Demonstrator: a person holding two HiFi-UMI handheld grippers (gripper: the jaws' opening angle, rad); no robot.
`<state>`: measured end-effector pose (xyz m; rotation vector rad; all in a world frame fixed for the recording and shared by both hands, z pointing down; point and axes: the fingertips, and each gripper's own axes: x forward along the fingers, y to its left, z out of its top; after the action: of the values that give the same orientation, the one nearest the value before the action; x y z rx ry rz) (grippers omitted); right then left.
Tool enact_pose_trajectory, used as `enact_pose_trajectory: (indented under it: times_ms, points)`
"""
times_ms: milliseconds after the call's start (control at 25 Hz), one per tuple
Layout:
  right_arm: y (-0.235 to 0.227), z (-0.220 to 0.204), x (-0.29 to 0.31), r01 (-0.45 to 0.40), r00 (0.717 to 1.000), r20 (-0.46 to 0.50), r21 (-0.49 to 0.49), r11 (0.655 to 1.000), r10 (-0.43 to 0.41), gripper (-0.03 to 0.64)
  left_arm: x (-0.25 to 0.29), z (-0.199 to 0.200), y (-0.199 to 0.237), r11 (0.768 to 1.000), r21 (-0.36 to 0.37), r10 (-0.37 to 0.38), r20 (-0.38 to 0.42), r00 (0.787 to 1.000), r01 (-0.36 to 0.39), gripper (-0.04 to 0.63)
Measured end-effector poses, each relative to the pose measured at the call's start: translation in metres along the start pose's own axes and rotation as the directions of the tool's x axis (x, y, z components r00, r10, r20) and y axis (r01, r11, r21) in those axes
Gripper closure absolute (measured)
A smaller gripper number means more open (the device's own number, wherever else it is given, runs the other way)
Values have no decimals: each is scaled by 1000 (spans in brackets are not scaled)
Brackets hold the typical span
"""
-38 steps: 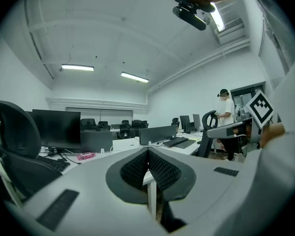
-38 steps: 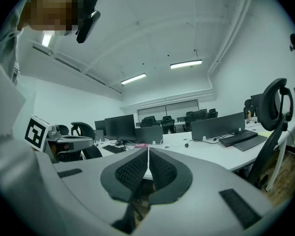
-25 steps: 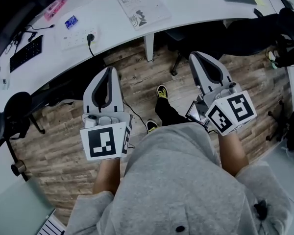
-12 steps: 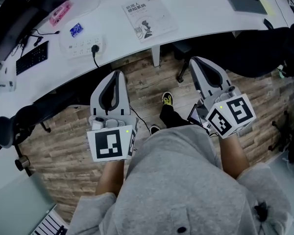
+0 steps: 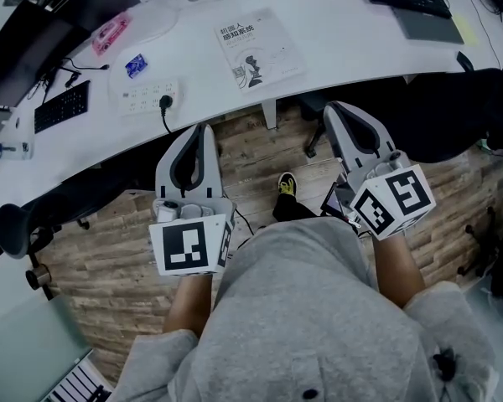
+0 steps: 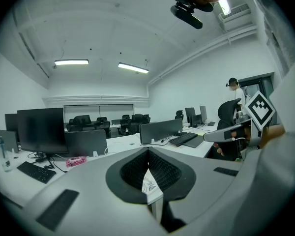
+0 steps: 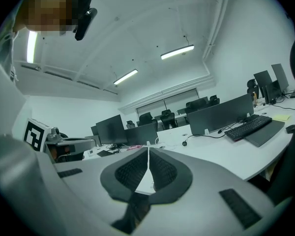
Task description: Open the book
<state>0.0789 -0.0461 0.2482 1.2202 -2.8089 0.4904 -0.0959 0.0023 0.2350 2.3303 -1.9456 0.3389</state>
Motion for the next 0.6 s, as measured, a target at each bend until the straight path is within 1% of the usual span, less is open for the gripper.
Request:
enact_pose_trajectory:
  times_ms: [320, 600]
  points:
    - [-24, 8, 9, -20, 1000, 10, 15, 1000, 20, 588, 19, 9, -6, 1000, 21, 17, 6, 1000, -17, 587]
    - [-32, 10, 14, -32, 999, 16, 15, 999, 32, 588, 28, 14, -8, 999, 28, 24, 16, 1000, -24, 587]
